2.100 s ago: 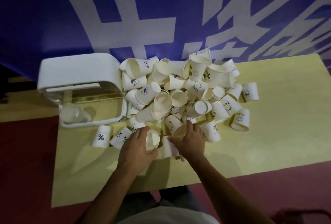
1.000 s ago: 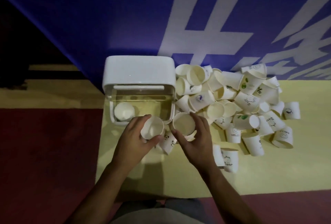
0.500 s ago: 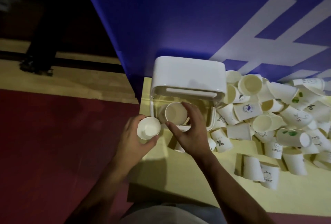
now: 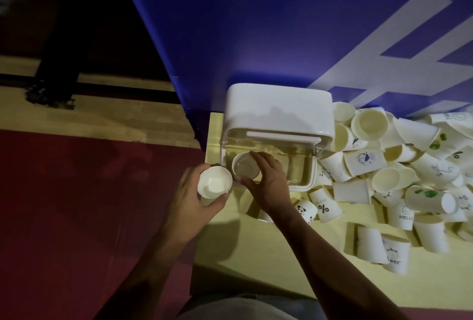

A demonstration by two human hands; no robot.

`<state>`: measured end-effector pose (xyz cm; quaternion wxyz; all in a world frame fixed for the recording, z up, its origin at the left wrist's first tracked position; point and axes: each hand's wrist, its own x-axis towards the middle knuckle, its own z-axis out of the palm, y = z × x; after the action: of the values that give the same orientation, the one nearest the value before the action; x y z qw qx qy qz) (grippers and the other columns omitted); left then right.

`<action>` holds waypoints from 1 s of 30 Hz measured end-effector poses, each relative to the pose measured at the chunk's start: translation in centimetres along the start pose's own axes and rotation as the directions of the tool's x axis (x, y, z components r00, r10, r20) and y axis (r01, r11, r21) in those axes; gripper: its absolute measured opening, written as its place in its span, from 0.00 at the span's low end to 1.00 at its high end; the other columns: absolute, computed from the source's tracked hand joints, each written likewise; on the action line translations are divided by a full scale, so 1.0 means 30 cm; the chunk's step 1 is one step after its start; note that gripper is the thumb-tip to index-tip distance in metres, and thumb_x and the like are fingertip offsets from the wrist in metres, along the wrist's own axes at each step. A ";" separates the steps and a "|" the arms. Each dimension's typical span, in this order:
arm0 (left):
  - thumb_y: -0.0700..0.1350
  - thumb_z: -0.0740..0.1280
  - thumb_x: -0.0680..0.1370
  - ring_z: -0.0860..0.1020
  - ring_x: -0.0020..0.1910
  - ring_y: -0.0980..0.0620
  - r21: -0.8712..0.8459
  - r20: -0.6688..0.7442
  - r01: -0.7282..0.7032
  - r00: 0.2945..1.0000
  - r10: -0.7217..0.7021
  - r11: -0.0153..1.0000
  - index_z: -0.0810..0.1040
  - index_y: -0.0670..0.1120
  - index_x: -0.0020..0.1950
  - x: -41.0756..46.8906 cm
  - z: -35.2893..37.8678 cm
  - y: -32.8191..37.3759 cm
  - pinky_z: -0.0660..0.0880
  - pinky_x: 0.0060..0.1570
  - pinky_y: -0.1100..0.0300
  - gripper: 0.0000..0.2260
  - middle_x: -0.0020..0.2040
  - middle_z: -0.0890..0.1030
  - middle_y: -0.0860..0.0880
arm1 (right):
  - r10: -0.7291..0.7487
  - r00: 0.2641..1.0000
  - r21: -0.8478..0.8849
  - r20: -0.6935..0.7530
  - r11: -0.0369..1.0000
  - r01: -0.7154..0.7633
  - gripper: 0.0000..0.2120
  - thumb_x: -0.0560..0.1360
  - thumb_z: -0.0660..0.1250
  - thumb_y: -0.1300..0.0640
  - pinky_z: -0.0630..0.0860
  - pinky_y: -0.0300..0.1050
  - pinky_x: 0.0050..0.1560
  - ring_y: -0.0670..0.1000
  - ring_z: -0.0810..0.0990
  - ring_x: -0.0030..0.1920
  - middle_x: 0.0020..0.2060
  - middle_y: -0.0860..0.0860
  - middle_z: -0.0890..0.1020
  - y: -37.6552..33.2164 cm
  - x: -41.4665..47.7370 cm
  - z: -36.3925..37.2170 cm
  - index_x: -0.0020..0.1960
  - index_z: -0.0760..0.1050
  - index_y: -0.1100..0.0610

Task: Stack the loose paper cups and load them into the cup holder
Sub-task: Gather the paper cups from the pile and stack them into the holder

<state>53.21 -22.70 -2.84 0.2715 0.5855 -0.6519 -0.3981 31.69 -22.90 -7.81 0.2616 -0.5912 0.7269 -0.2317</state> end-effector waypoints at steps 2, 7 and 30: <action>0.48 0.82 0.68 0.77 0.58 0.58 0.002 -0.001 -0.012 1.000 0.012 1.000 0.75 0.54 0.65 0.013 0.004 0.012 0.71 0.50 0.70 0.28 0.58 0.76 0.58 | 0.014 1.000 -0.002 0.016 1.000 -0.014 0.35 0.72 0.75 0.38 0.76 0.58 0.63 0.55 0.73 0.67 0.69 0.51 0.77 0.001 0.001 0.002 0.74 0.72 0.50; 0.46 0.82 0.68 0.75 0.58 0.63 0.002 -0.010 -0.069 0.998 0.069 0.998 0.75 0.54 0.64 0.037 0.020 0.068 0.69 0.53 0.74 0.28 0.58 0.76 0.60 | 0.045 0.999 0.096 0.020 0.994 -0.047 0.26 0.80 0.68 0.42 0.72 0.58 0.70 0.53 0.70 0.73 0.73 0.51 0.75 -0.023 -0.024 -0.036 0.76 0.71 0.49; 0.56 0.73 0.75 0.69 0.75 0.48 0.266 0.224 -0.040 0.974 -0.021 0.963 0.65 0.48 0.80 0.208 0.271 -0.019 0.69 0.70 0.55 0.36 0.78 0.69 0.48 | 0.019 0.994 0.160 0.103 0.987 -0.035 0.22 0.84 0.64 0.53 0.72 0.47 0.71 0.51 0.74 0.72 0.73 0.49 0.76 0.047 -0.031 -0.045 0.77 0.70 0.51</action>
<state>45.81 -27.17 -8.37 0.1156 0.5649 -0.7293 -0.3683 29.92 -21.70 -7.59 0.3481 -0.5692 0.6995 -0.2559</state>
